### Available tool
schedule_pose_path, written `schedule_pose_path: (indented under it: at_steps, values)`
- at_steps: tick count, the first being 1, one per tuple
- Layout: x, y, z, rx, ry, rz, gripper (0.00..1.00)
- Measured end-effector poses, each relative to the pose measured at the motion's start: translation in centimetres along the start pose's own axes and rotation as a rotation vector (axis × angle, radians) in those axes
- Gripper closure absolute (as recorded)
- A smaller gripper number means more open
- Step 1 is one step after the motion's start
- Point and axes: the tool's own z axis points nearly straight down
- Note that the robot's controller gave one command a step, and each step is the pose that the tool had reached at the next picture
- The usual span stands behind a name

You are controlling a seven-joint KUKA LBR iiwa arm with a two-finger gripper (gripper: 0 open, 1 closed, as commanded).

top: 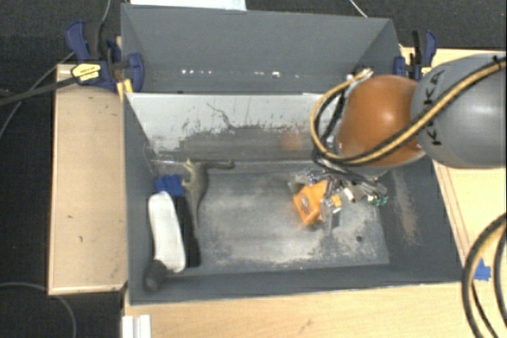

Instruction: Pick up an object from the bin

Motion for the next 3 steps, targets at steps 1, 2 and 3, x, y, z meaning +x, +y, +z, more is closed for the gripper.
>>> schedule_pose_path:
  at_steps: [1,2,3]
  values:
    - [0.0,0.0,0.0,0.0,0.0,0.001,1.0]
    - [-1.7,0.0,-6.9,0.004,-0.009,-0.02,1.0]
    - [-2.0,1.2,-11.8,0.003,-0.008,-0.03,1.0]
